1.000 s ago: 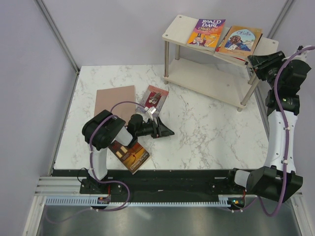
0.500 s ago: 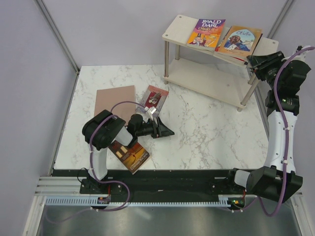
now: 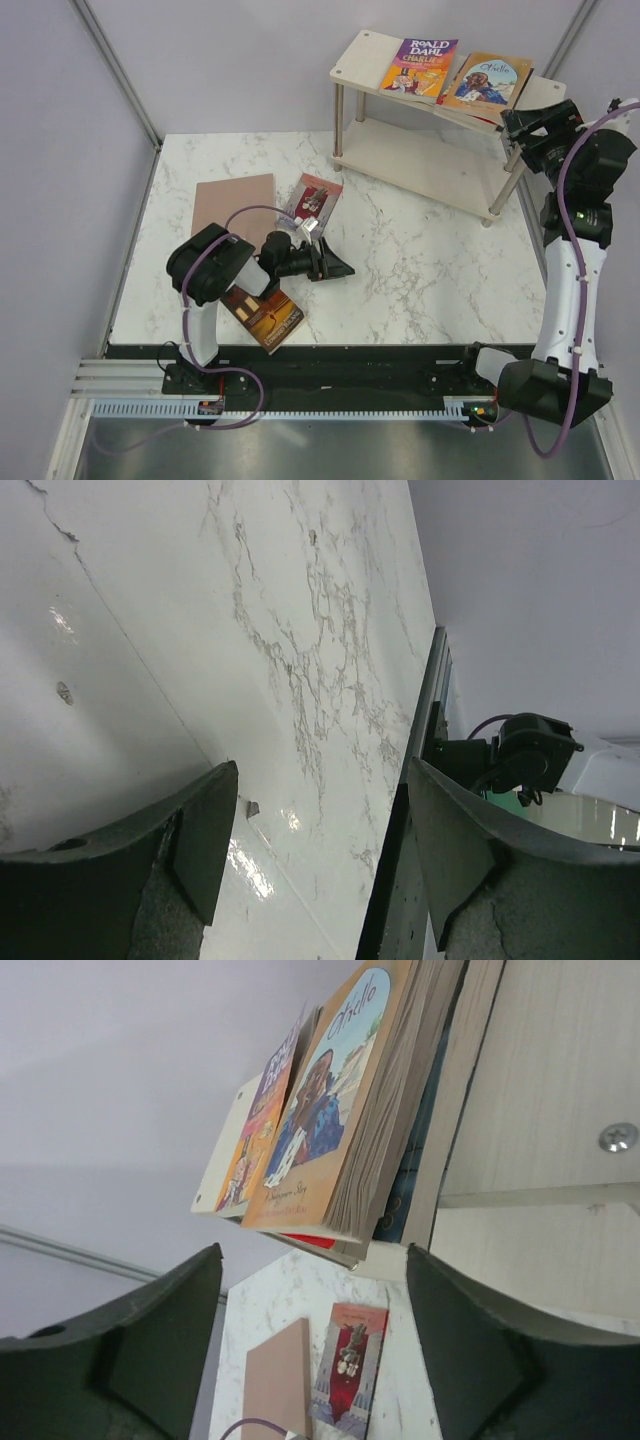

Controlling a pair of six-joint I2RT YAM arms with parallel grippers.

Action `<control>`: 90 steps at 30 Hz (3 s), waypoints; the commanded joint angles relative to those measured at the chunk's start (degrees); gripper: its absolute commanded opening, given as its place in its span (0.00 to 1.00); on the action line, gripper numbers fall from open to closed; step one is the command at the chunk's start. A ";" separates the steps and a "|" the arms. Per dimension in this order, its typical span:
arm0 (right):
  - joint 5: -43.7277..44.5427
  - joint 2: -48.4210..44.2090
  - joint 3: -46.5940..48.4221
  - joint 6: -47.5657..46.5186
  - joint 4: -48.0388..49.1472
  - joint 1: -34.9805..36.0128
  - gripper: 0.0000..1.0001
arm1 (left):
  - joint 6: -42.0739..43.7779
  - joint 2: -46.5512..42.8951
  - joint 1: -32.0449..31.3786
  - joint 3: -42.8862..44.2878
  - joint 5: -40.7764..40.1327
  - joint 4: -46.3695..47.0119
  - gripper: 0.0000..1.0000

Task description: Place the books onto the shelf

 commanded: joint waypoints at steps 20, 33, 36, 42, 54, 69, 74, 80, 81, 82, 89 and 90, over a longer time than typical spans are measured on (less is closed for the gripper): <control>5.67 -3.82 -16.38 -19.70 -7.98 34.32 0.98 | 19.97 -27.52 17.10 32.83 -17.94 -93.00 0.88; -5.48 26.32 -20.53 -12.06 13.55 59.20 0.98 | -9.90 -69.86 18.42 2.42 -43.79 -110.58 0.91; -6.01 30.72 -19.12 -11.10 15.75 62.19 0.98 | -13.26 -78.82 18.42 -1.28 -45.28 -114.46 0.91; -8.64 39.42 -15.97 -6.61 22.96 67.64 0.86 | -8.80 -75.27 18.33 -5.67 -41.78 -115.45 0.98; -14.01 48.39 -13.84 1.12 32.70 70.12 0.64 | -5.96 -58.55 18.07 -8.40 -40.10 -106.83 1.00; -17.70 54.10 -5.67 -2.82 22.36 73.89 0.51 | -5.26 -58.11 18.07 -7.79 -39.83 -103.22 1.00; -19.19 55.69 -5.67 -3.44 19.36 74.07 0.42 | -6.93 -64.87 18.16 -8.49 -41.50 -103.83 0.99; -23.94 56.74 -7.60 1.65 28.05 74.07 0.36 | -8.25 -69.45 18.07 -8.32 -43.18 -104.54 0.99; -24.29 57.09 -7.26 2.18 28.06 74.07 0.36 | -8.34 -69.45 18.07 -7.97 -43.18 -104.62 0.99; -24.04 57.27 -7.17 2.27 27.71 74.07 0.36 | -8.43 -69.45 18.07 -7.79 -43.18 -104.45 0.99; -24.39 56.40 -10.41 7.98 38.06 73.98 0.24 | -7.46 -66.56 18.07 -6.82 -41.24 -101.73 0.99; -24.12 56.13 -10.76 8.33 38.86 73.90 0.22 | -7.29 -66.03 18.07 -6.65 -41.07 -101.46 0.99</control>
